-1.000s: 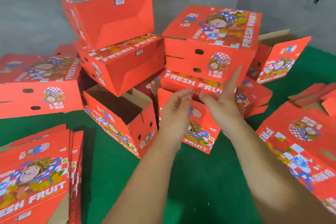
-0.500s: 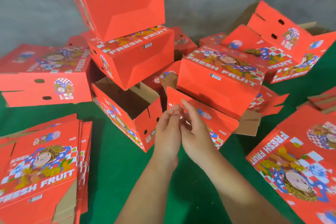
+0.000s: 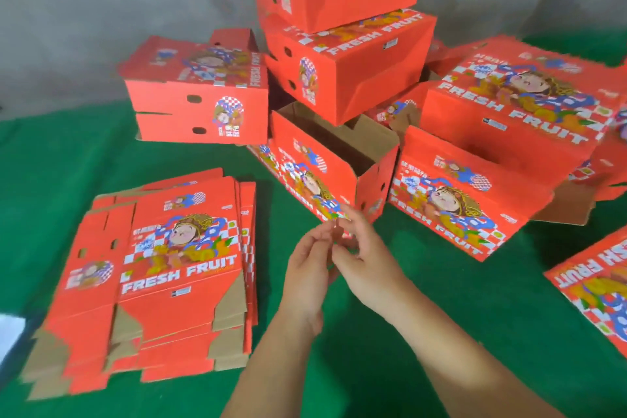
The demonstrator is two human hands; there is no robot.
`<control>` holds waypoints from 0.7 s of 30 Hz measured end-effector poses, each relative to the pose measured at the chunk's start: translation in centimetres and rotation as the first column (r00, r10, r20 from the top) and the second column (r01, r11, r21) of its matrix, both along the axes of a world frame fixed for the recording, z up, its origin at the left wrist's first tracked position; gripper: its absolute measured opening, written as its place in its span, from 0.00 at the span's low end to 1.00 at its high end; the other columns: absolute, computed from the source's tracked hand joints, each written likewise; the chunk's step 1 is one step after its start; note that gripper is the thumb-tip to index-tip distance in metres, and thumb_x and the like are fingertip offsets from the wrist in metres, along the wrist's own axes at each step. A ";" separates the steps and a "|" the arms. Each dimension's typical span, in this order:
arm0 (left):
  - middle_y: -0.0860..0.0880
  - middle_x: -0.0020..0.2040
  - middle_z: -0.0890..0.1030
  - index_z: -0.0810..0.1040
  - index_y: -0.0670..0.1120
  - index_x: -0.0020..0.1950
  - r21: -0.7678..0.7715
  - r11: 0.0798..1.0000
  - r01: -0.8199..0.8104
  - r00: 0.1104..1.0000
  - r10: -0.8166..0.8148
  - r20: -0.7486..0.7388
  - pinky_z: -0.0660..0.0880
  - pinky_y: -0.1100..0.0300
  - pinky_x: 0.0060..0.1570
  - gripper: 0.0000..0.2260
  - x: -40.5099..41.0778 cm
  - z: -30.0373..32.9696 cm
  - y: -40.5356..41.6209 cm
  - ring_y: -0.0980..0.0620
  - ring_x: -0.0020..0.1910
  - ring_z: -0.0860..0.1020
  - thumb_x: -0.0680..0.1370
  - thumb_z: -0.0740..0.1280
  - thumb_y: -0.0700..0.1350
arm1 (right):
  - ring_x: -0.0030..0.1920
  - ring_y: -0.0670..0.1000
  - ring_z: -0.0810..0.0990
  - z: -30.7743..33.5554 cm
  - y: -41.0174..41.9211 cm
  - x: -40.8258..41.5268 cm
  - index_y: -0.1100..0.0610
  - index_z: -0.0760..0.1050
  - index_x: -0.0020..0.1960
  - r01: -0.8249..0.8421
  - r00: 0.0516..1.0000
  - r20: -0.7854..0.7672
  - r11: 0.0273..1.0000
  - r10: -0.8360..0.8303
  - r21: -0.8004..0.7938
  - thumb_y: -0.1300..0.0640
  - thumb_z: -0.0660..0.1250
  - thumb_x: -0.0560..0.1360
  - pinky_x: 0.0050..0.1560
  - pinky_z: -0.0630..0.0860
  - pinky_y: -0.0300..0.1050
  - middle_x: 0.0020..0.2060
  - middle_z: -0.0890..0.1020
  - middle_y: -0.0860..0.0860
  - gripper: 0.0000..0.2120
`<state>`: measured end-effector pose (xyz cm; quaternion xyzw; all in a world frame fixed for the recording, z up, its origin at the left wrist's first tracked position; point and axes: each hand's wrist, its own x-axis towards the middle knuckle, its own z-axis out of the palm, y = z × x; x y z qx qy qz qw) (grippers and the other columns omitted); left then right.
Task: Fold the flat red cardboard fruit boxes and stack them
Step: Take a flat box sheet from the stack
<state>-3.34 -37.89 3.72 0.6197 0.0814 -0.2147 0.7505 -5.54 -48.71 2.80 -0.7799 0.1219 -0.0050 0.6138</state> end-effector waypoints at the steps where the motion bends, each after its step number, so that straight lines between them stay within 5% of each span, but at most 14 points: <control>1: 0.49 0.55 0.87 0.85 0.53 0.56 0.016 1.000 -0.016 0.999 0.016 -0.031 0.80 0.62 0.46 0.13 0.0 -0.5 2.1 0.53 0.54 0.85 0.84 0.61 0.42 | 0.60 0.36 0.77 -0.6 2.1 0.3 0.26 0.59 0.72 -0.026 0.999 -0.036 1.000 0.026 0.014 0.48 0.62 0.72 0.60 0.76 0.41 0.63 0.74 0.32 0.33; 5: 0.48 0.56 0.87 0.84 0.48 0.59 0.076 0.995 -0.057 0.990 0.067 -0.124 0.80 0.59 0.48 0.10 0.6 -2.6 10.6 0.53 0.53 0.86 0.84 0.63 0.43 | 0.50 0.46 0.83 -2.9 10.8 1.4 0.34 0.61 0.75 -0.108 0.985 -0.134 0.994 0.110 0.020 0.55 0.63 0.74 0.56 0.79 0.46 0.53 0.79 0.42 0.32; 10: 0.48 0.53 0.87 0.80 0.46 0.60 0.226 0.969 -0.102 0.982 0.135 -0.132 0.76 0.59 0.49 0.13 0.0 -5.1 21.1 0.53 0.48 0.83 0.80 0.67 0.51 | 0.52 0.40 0.82 -5.4 19.2 2.4 0.43 0.66 0.71 -0.157 0.953 -0.237 0.976 0.191 0.153 0.59 0.66 0.79 0.52 0.78 0.38 0.57 0.80 0.41 0.24; 13: 0.51 0.60 0.81 0.76 0.49 0.67 0.451 0.863 -0.225 0.949 0.300 -0.100 0.74 0.56 0.55 0.15 -0.9 -7.1 26.4 0.52 0.58 0.80 0.82 0.68 0.51 | 0.50 0.35 0.81 -6.3 21.8 2.1 0.42 0.70 0.64 -0.161 0.931 -0.302 0.973 0.204 0.163 0.57 0.69 0.75 0.46 0.75 0.29 0.56 0.79 0.41 0.21; 16: 0.53 0.56 0.81 0.78 0.54 0.58 0.491 0.841 -0.227 0.941 0.320 -0.114 0.73 0.58 0.48 0.08 -1.4 -8.3 29.7 0.54 0.53 0.79 0.79 0.67 0.48 | 0.59 0.49 0.77 -7.4 23.2 2.2 0.49 0.66 0.72 -0.127 0.883 -0.450 0.991 0.137 0.051 0.56 0.70 0.75 0.58 0.76 0.45 0.62 0.73 0.49 0.28; 18: 0.51 0.55 0.82 0.78 0.53 0.56 0.484 0.851 -0.202 0.944 0.302 -0.136 0.72 0.60 0.44 0.07 -1.0 -9.1 30.7 0.55 0.51 0.78 0.80 0.65 0.44 | 0.57 0.55 0.78 -8.1 23.6 2.8 0.52 0.70 0.67 -0.103 0.855 -0.514 0.994 0.068 -0.040 0.54 0.71 0.74 0.60 0.78 0.56 0.61 0.74 0.53 0.23; 21: 0.43 0.60 0.80 0.77 0.45 0.64 0.543 0.822 -0.170 0.951 0.281 -0.128 0.77 0.51 0.56 0.16 -0.2 -10.3 31.5 0.43 0.57 0.79 0.78 0.65 0.47 | 0.57 0.53 0.77 -8.5 23.4 3.3 0.51 0.70 0.62 -0.025 0.844 -0.535 1.000 0.031 0.018 0.54 0.71 0.75 0.51 0.76 0.51 0.59 0.75 0.50 0.18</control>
